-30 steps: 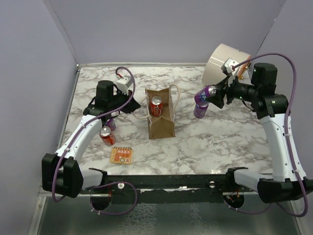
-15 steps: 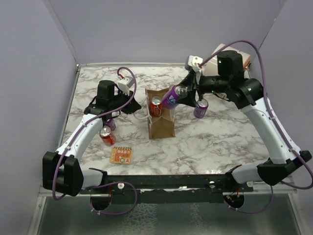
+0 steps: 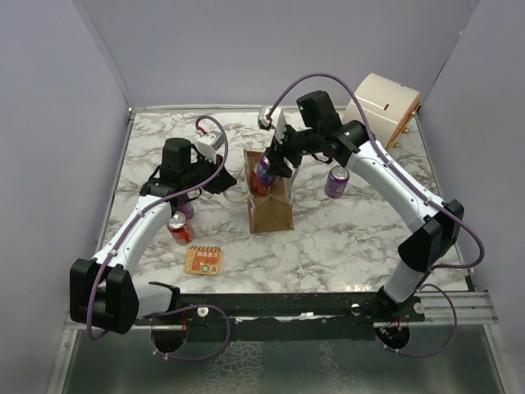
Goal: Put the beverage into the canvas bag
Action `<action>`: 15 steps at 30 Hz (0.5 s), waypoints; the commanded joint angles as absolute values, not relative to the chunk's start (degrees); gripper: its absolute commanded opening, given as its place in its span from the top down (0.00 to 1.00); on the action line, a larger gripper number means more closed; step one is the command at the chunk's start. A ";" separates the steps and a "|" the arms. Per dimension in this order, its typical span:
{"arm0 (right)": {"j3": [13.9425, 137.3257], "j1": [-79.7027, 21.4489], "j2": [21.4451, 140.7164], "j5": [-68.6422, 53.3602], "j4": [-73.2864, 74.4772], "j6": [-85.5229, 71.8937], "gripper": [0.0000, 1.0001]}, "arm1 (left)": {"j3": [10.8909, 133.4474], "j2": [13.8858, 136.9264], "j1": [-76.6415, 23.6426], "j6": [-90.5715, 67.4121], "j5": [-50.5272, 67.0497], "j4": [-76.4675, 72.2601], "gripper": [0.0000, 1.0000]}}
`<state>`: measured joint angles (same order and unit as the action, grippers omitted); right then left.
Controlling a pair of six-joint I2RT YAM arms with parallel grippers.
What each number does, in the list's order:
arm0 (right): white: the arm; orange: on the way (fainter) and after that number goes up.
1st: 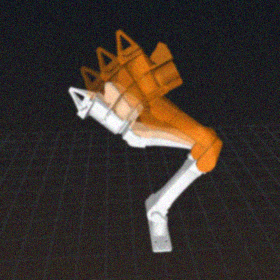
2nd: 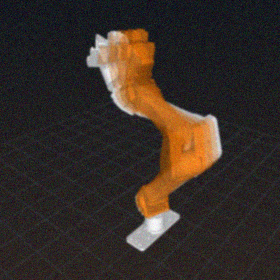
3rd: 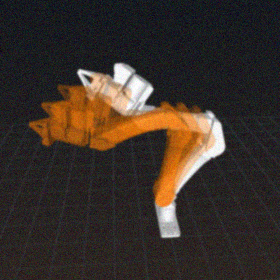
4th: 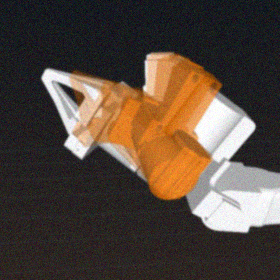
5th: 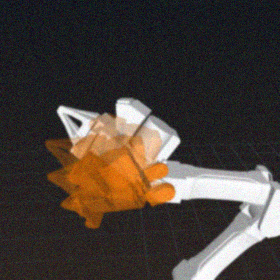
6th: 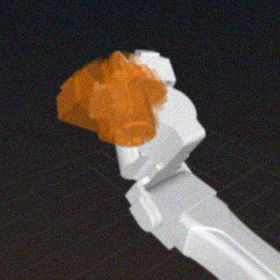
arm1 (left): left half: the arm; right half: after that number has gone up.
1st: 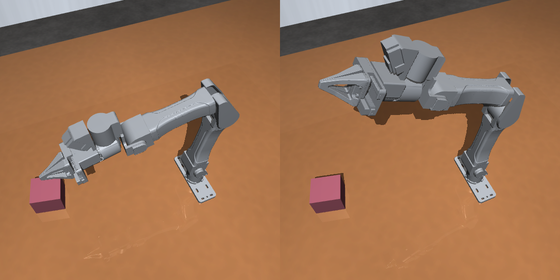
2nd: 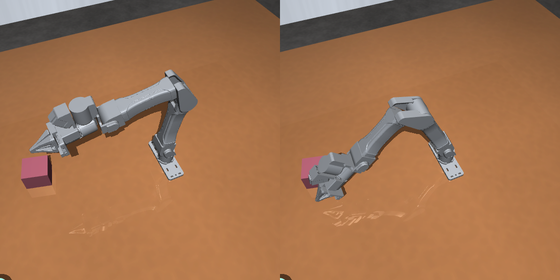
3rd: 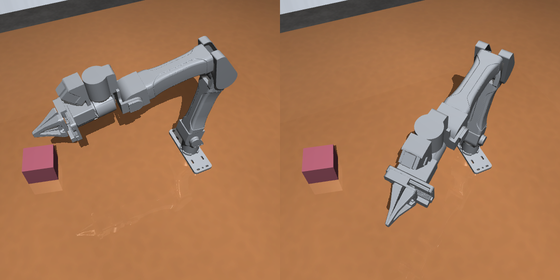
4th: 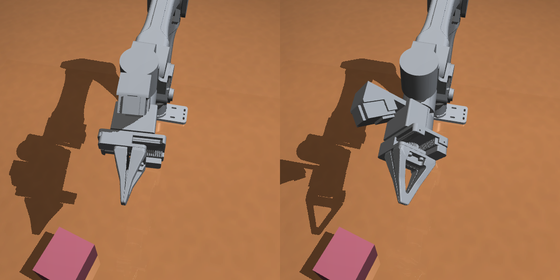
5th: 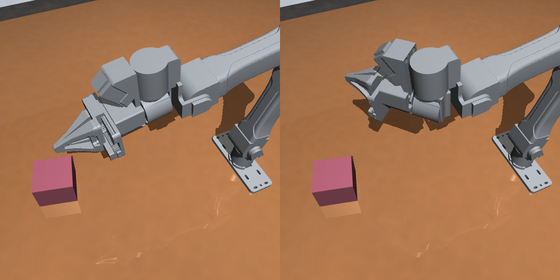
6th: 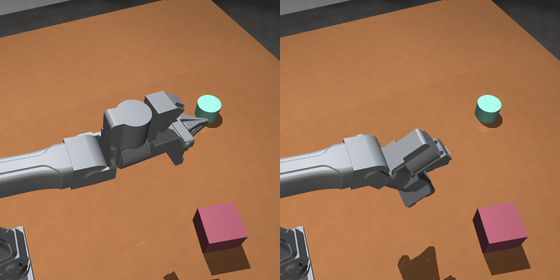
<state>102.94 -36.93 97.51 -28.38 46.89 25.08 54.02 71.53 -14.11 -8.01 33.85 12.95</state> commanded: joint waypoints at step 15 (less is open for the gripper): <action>103.28 -38.32 103.59 -19.91 48.46 29.31 0.99 | 51.59 69.51 -14.49 -8.17 36.01 9.73 1.00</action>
